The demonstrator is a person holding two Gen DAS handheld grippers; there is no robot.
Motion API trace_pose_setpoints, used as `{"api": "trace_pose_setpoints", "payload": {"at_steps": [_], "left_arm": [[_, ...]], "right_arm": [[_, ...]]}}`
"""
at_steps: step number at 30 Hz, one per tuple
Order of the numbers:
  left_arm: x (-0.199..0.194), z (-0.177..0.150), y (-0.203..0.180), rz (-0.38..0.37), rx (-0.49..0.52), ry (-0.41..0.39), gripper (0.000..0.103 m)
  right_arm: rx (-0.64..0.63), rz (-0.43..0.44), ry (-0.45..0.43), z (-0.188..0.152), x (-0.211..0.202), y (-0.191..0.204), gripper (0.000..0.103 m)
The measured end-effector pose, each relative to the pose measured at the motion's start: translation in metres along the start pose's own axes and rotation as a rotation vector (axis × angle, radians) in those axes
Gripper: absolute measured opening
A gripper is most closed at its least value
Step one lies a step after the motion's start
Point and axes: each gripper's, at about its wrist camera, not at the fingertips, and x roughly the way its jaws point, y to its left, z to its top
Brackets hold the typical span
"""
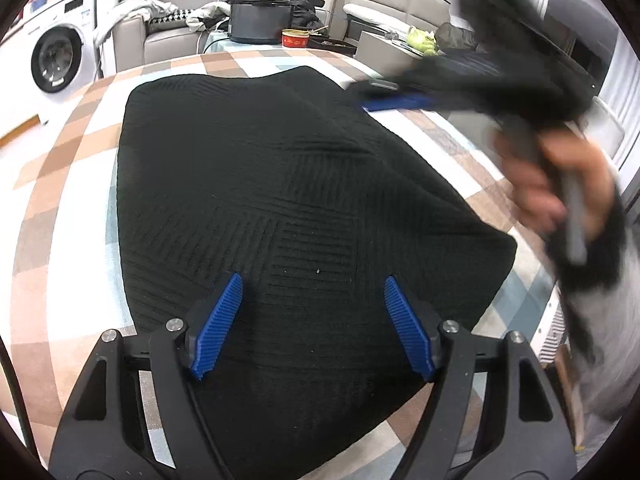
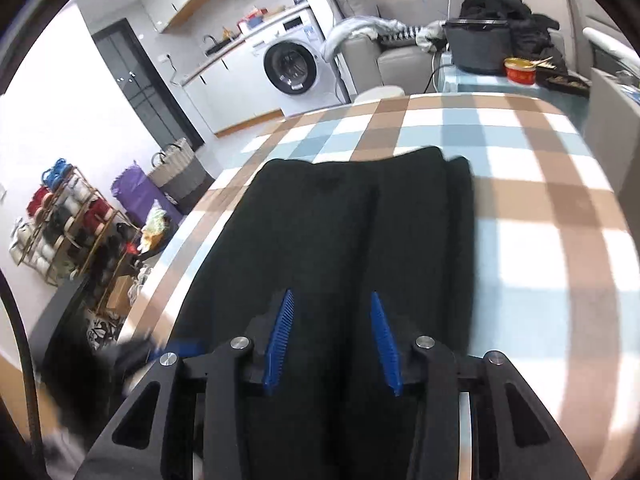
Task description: Fold small clothes
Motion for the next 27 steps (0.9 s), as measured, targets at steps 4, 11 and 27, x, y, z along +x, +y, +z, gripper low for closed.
{"api": "trace_pose_setpoints", "payload": {"at_steps": [4,11,27], "left_arm": [[0.002,-0.002,0.000,-0.007,0.009,-0.002,0.073],[0.002,-0.002,0.005,-0.037,0.005,-0.004,0.073],[-0.004,-0.002,0.015,-0.050,-0.022,-0.008,0.073]], "right_arm": [[0.064,0.018,0.126,0.033,0.062,-0.009,0.036],[-0.030,-0.071,0.041,0.045,0.066,-0.007,0.005],[-0.188,-0.056,0.135,-0.025,0.027,0.021,0.018]]}}
